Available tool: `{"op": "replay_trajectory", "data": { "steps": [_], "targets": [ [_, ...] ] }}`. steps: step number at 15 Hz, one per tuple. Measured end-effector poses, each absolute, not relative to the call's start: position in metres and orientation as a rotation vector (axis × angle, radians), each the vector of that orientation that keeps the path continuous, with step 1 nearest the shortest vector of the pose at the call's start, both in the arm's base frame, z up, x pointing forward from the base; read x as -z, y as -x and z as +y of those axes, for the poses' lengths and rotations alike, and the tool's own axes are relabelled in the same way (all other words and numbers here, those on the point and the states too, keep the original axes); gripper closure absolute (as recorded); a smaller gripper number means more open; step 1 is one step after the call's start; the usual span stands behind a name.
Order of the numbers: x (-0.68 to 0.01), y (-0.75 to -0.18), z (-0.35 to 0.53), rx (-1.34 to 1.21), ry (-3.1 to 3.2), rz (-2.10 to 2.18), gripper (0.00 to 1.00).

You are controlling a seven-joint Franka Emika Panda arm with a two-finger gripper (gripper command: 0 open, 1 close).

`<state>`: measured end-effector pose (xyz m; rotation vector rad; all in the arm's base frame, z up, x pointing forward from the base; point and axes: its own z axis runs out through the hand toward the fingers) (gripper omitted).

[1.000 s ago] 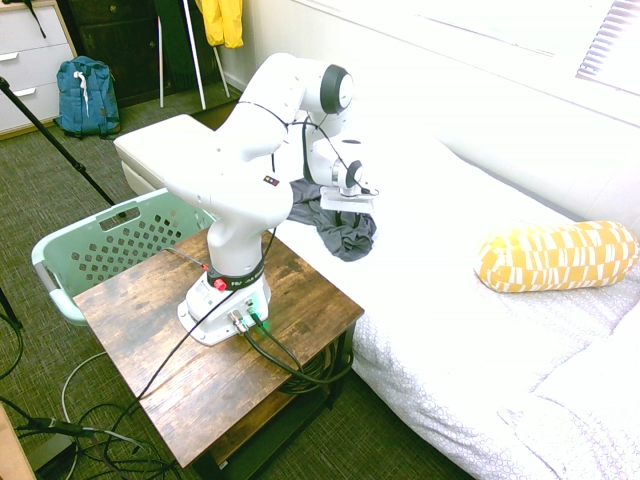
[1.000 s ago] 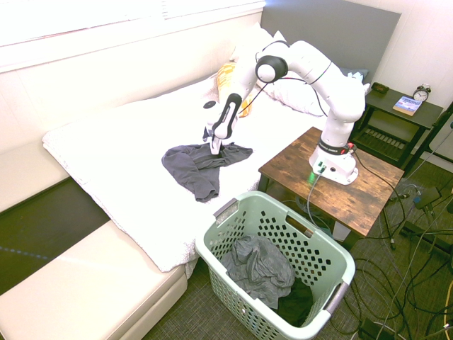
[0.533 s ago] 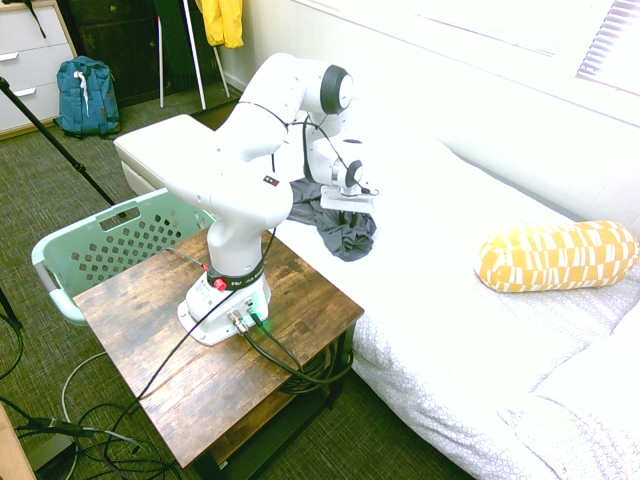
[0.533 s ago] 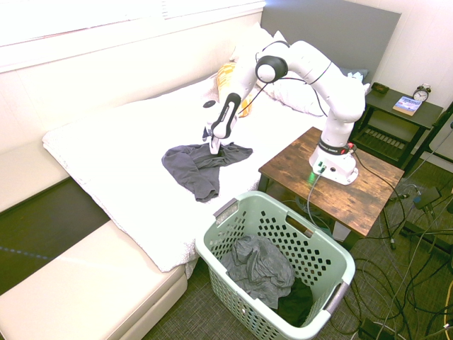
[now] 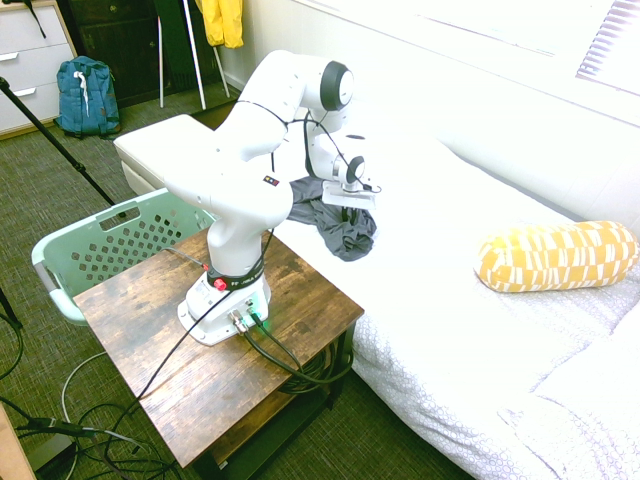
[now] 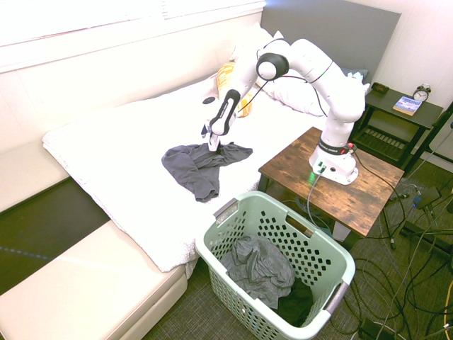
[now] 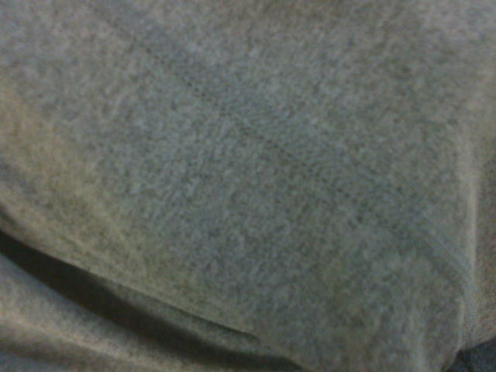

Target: Put my clothes in the laundry bag

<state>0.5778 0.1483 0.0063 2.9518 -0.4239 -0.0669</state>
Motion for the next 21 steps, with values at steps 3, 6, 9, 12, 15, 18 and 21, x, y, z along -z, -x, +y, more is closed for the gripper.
{"op": "replay_trajectory", "data": {
  "steps": [3,6,9,12,15,18,21],
  "targets": [
    [-0.077,-0.562,0.181,-0.040,-2.996,-0.487,1.00],
    [-0.141,-0.528,0.217,-0.130,-3.041,-0.513,1.00],
    [-0.191,-0.465,0.263,-0.165,-3.064,-0.472,1.00],
    [-0.231,-0.368,0.327,-0.193,-3.038,-0.353,1.00],
    [-0.274,-0.234,0.392,-0.206,-2.996,-0.233,1.00],
    [-0.321,-0.077,0.429,-0.230,-2.988,-0.118,1.00],
    [-0.310,-0.027,0.437,-0.205,-2.978,-0.053,1.00]
  ]
}}
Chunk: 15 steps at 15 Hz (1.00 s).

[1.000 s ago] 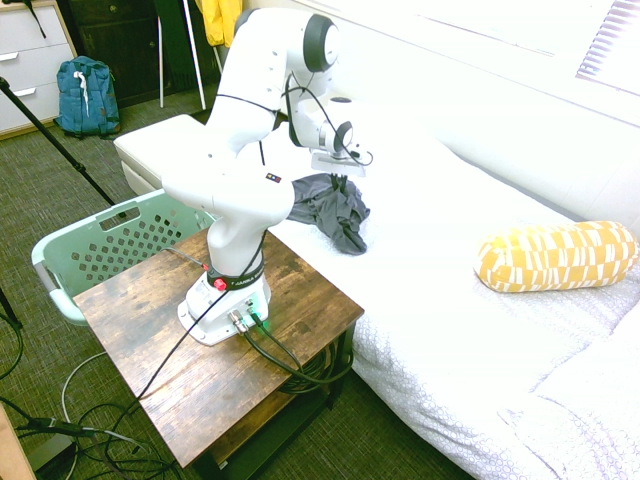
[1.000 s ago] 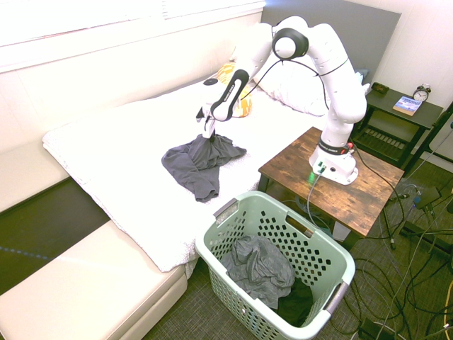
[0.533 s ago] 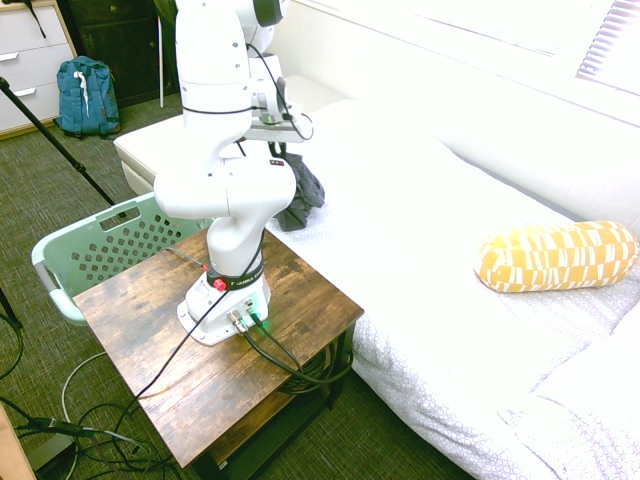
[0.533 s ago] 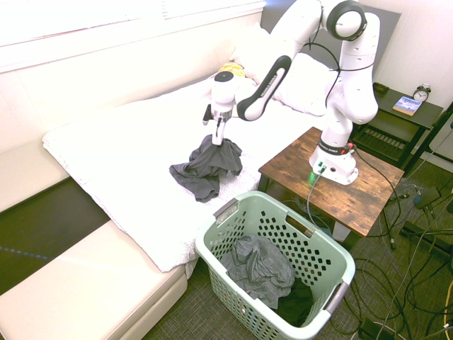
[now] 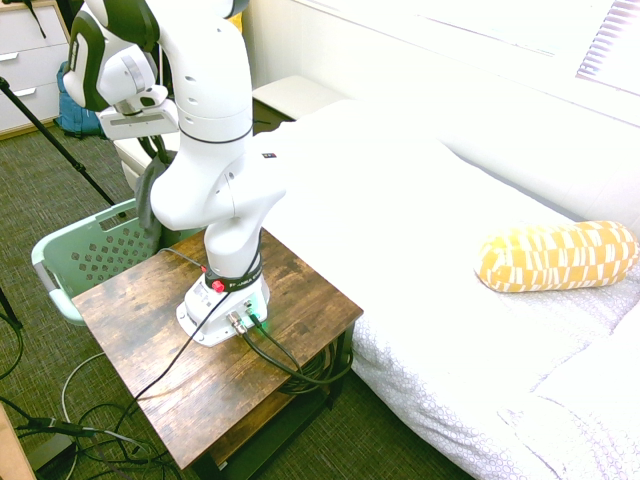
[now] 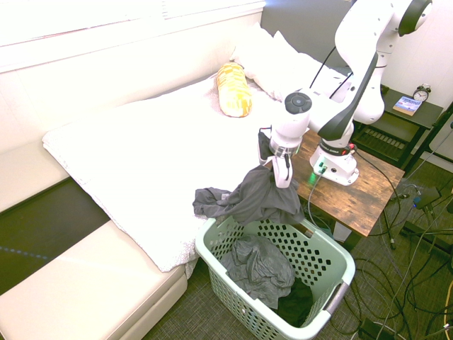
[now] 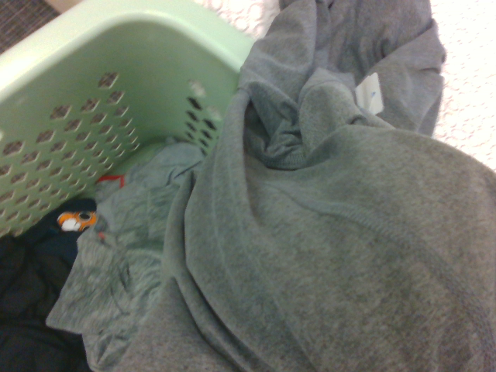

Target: Put my clothes in the laundry bag

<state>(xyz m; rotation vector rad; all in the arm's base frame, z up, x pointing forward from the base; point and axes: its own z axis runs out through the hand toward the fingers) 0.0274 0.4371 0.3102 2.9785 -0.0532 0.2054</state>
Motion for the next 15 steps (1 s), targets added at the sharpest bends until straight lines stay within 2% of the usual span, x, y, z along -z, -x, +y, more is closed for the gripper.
{"op": "replay_trajectory", "data": {
  "steps": [2,3,7,15],
  "targets": [
    [-0.290,-0.040,0.442,-0.172,-2.957,-0.077,1.00],
    [-0.279,-0.040,0.444,-0.153,-2.939,-0.068,0.00],
    [-0.253,-0.032,0.447,-0.111,-2.890,-0.030,0.00],
    [-0.246,-0.047,0.445,-0.114,-2.877,-0.052,0.00]
  ]
}}
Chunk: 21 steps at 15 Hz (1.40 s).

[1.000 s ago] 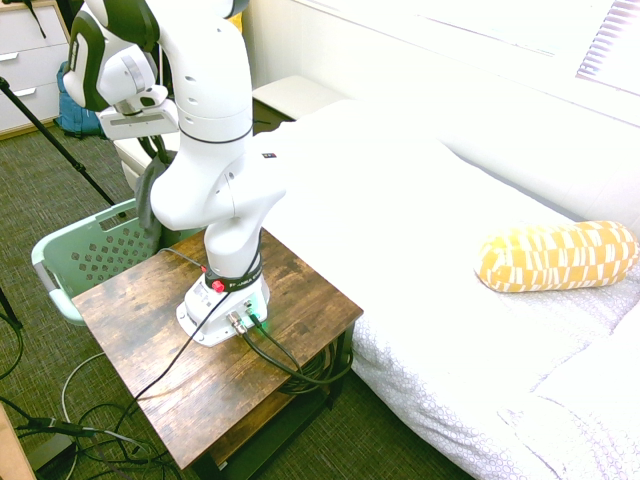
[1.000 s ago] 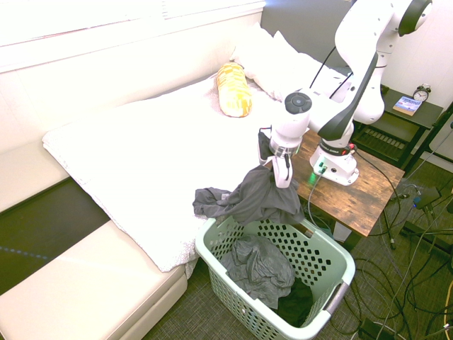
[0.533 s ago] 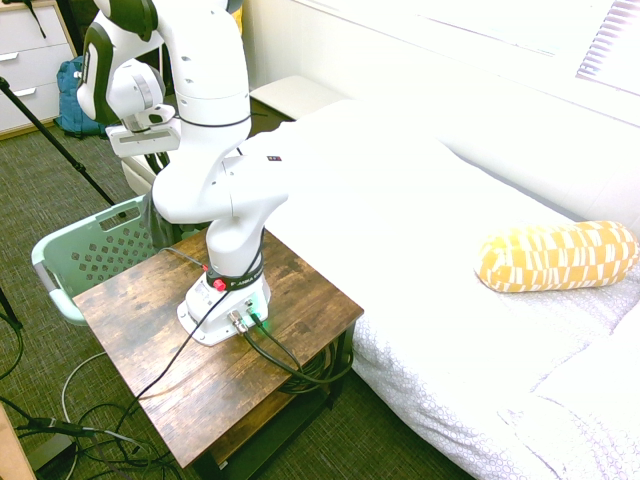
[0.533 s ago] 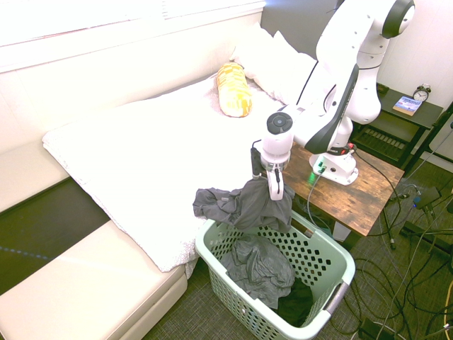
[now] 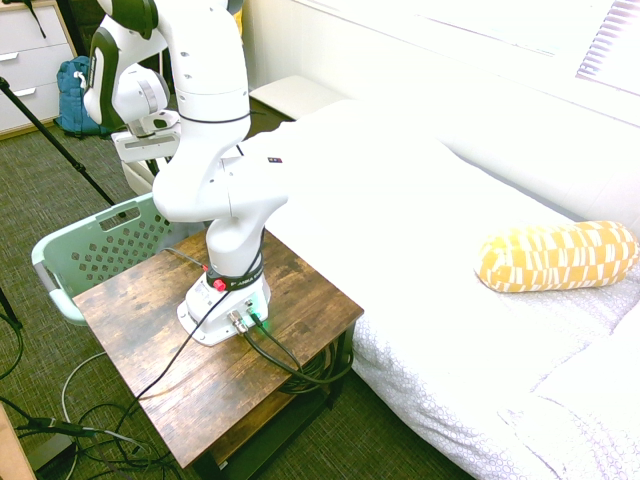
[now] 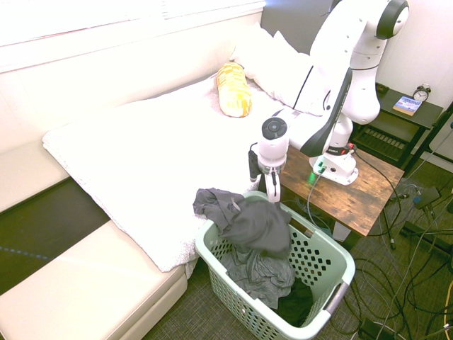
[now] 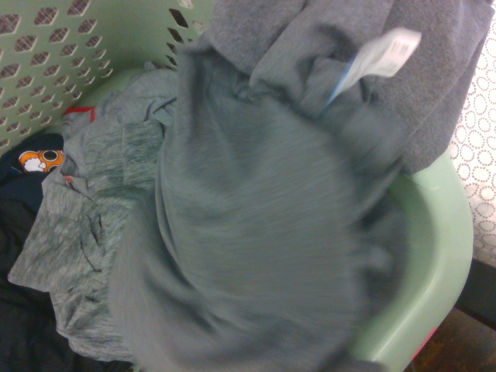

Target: Put my clothes in the laundry bag

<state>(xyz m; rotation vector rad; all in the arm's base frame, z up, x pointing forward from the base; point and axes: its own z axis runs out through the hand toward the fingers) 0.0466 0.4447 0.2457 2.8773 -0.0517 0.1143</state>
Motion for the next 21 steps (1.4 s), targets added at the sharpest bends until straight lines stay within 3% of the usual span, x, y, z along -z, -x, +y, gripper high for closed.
{"op": "replay_trajectory", "data": {
  "steps": [6,12,17,21],
  "targets": [
    [-0.242,-0.074,0.445,-0.093,-2.903,-0.092,0.00],
    [-0.238,-0.220,0.456,0.139,-3.087,-0.259,0.00],
    [-0.160,-0.303,0.456,0.355,-3.114,-0.338,0.00],
    [-0.075,-0.327,0.456,0.419,-3.080,-0.291,0.00]
  ]
}}
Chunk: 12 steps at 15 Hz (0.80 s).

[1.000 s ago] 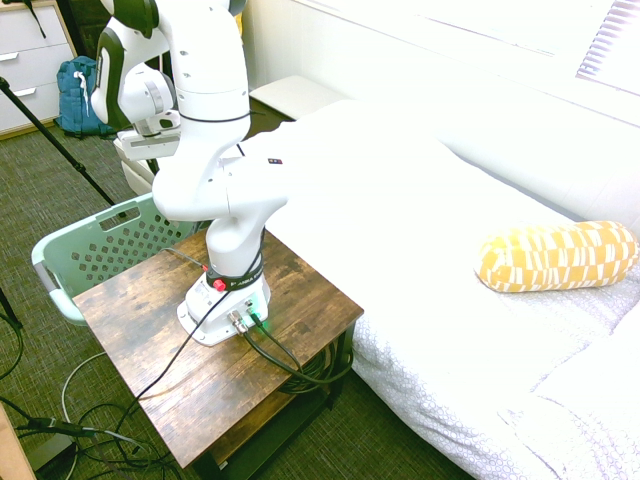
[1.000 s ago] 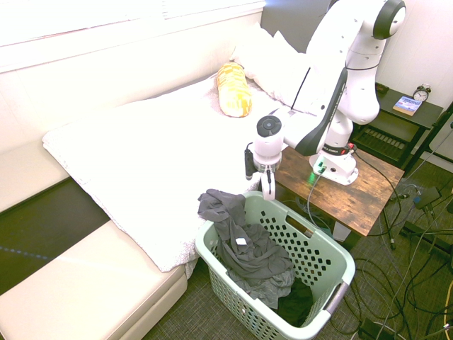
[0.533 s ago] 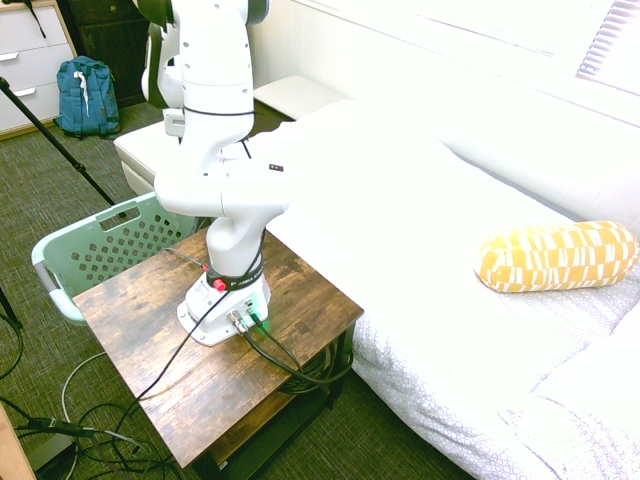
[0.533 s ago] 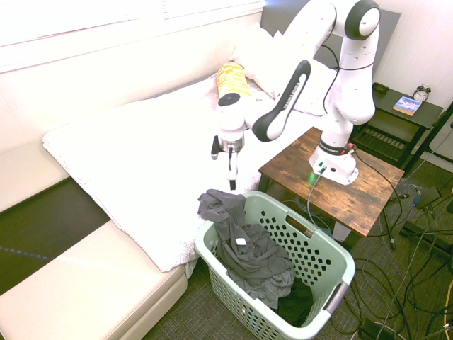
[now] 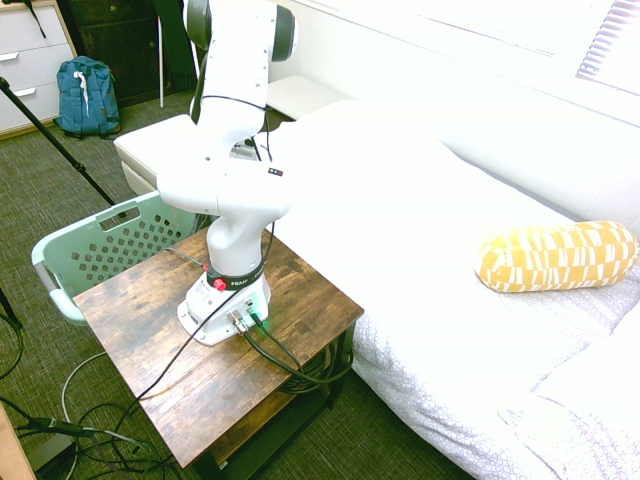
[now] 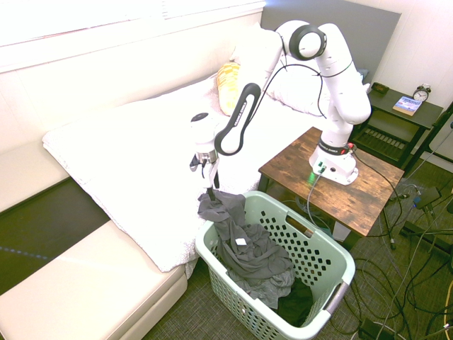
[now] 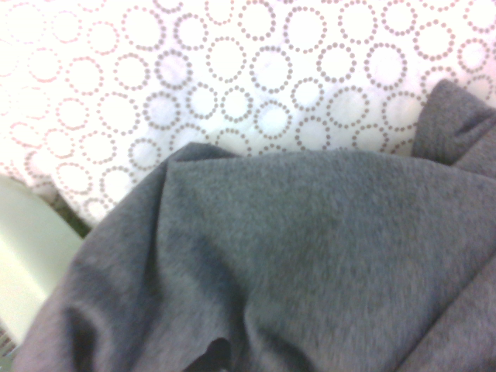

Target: Put my clothes in the laundry bag

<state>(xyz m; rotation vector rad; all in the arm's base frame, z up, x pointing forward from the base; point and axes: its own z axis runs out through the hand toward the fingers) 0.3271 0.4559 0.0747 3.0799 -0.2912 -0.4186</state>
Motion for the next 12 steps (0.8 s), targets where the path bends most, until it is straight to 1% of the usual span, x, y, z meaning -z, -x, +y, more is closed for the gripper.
{"op": "replay_trajectory", "data": {
  "steps": [3,4,12],
  "targets": [
    [-0.040,-0.334,0.452,0.417,-3.051,-0.271,0.00],
    [-0.035,-0.335,0.451,0.414,-3.048,-0.266,1.00],
    [-0.028,-0.350,0.436,0.387,-3.062,-0.212,1.00]
  ]
}}
